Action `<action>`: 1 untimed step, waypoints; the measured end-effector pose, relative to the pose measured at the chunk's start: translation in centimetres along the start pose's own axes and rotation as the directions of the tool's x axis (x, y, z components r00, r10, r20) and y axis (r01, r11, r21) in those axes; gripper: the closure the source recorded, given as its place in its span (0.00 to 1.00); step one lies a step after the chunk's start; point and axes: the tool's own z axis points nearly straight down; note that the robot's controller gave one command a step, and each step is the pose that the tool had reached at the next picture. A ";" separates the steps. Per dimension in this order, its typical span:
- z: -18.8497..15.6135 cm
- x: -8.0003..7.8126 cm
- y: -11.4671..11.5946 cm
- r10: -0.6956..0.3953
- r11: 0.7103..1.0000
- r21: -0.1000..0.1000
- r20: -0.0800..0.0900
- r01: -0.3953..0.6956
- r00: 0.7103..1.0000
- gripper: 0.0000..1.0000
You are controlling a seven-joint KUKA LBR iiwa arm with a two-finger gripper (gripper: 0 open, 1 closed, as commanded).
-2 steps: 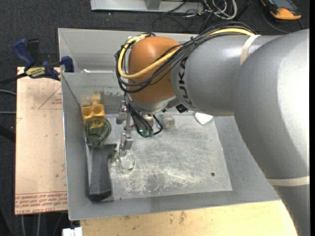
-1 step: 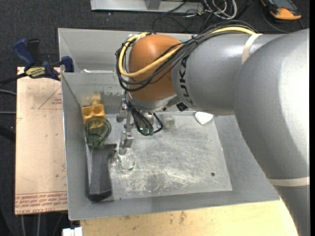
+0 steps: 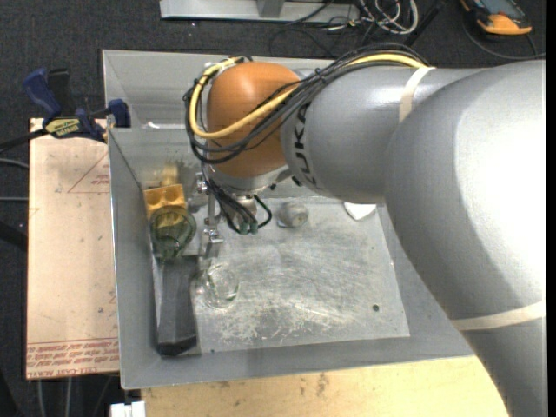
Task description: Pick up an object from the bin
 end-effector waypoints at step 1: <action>2.6 -1.1 1.7 -0.093 0.996 -0.001 -0.015 0.093 0.996 0.00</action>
Offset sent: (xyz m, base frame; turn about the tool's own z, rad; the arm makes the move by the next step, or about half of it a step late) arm 0.0227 0.0275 -0.0543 -0.2680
